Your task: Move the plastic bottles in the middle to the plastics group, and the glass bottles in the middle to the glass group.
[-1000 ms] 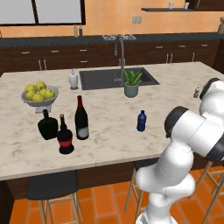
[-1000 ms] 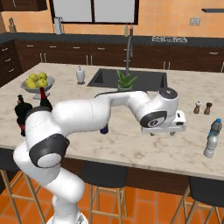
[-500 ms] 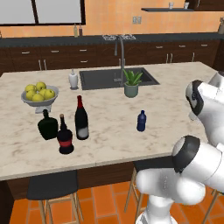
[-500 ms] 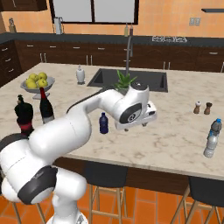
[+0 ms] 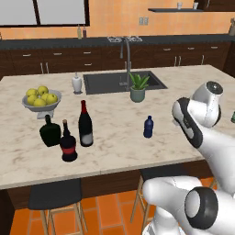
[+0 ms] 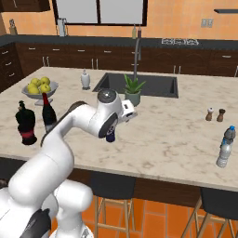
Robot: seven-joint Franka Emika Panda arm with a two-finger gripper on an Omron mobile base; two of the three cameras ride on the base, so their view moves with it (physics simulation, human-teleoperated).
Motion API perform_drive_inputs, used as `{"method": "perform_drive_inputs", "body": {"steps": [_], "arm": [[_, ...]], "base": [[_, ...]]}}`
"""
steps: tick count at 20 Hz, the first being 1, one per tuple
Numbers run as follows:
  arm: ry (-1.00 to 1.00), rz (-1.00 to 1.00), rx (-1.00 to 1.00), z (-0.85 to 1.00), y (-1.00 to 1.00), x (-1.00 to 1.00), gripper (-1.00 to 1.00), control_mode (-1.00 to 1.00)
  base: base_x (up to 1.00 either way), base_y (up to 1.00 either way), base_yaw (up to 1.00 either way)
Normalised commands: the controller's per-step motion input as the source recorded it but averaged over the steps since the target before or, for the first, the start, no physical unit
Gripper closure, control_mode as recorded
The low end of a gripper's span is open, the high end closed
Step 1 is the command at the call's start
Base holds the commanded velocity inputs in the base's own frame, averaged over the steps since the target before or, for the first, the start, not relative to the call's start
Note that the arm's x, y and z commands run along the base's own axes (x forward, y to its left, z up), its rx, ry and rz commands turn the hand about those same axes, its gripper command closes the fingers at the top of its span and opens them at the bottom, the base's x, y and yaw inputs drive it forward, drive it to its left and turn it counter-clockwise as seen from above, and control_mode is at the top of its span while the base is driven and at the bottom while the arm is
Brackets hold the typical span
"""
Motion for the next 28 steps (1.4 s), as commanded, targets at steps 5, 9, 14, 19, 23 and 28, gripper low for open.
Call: {"method": "perform_drive_inputs", "body": {"steps": [5, 9, 14, 19, 23, 28], "arm": [[-0.14, -0.21, -0.01, 0.24, 0.77, 0.23, -1.00, -1.00], [-0.03, -0.36, 0.04, 0.07, 0.41, 0.02, -1.00, -1.00], [0.00, -0.01, 0.19, 0.28, 0.00, -0.51, -1.00, -1.00], [0.16, 0.00, 0.16, -0.10, 0.20, 0.28, -1.00, -1.00], [0.18, 0.00, 0.04, -0.28, 0.31, 0.67, -1.00, -1.00], [0.08, 0.00, 0.11, -0.09, 0.06, 0.43, -1.00, -1.00]], "base": [[0.00, 0.00, 0.00], [0.00, 0.00, 0.00], [0.00, 0.00, 0.00], [0.00, 0.00, 0.00], [0.00, 0.00, 0.00], [0.00, 0.00, 0.00]]}}
